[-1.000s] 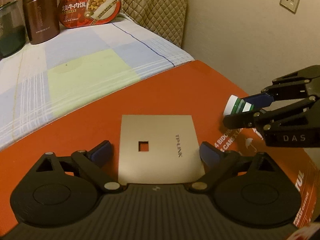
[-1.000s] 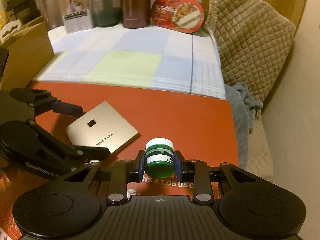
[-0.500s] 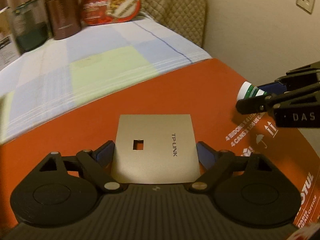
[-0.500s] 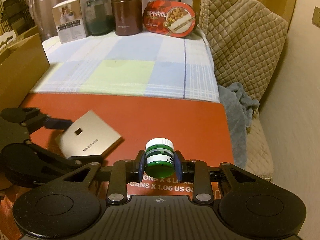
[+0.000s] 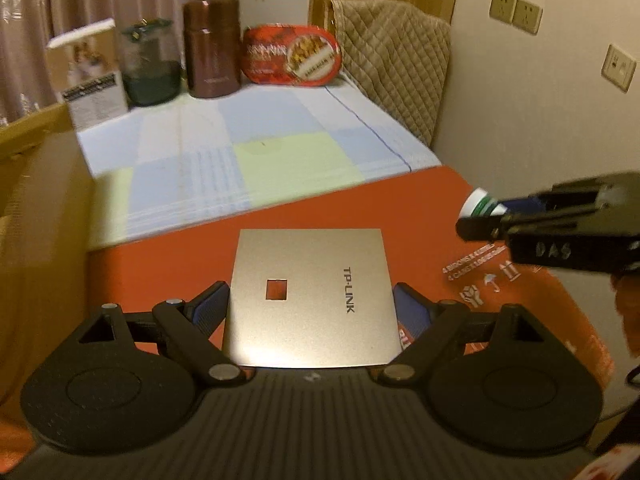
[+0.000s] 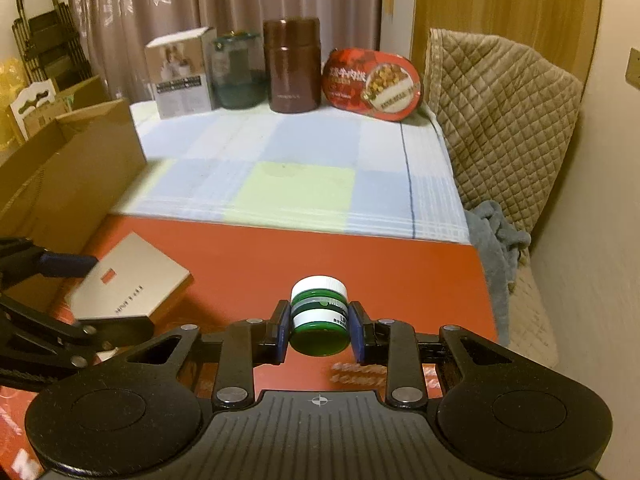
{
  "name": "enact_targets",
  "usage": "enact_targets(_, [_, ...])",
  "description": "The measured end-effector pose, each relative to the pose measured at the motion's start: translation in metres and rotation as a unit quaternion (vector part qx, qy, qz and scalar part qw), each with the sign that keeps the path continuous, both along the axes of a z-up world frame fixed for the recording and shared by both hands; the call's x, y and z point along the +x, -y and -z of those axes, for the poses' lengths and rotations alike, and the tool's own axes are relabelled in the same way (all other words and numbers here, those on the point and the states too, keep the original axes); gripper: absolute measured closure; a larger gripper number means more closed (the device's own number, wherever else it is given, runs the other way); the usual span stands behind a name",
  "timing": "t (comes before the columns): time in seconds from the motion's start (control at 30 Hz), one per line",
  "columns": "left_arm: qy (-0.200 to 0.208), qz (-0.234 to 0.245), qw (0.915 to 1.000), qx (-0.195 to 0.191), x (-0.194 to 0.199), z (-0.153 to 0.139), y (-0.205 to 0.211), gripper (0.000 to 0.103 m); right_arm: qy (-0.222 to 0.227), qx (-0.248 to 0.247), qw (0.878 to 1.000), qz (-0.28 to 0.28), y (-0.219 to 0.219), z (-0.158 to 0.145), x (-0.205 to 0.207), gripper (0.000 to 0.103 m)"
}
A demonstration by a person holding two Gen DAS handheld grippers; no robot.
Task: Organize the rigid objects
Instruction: 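Lift the TP-LINK plate and green bottle and carry both over the box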
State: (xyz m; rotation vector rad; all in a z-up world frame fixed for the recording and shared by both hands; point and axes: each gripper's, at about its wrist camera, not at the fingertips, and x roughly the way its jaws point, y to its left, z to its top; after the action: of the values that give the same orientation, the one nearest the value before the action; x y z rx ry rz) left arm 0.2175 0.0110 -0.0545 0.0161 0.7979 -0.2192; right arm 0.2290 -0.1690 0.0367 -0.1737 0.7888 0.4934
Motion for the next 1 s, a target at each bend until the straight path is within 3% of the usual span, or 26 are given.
enact_targets(0.5, [0.036,-0.037,0.9986,-0.011,-0.088,-0.078,-0.049,0.018,0.025,0.033,0.999,-0.017,-0.042,-0.054,-0.093,0.076])
enact_targets(1.0, [0.058,-0.068,0.9960,-0.008,-0.143,-0.109,-0.096,0.018,0.047,0.048,0.996,-0.059,-0.089,-0.090,-0.140,0.076])
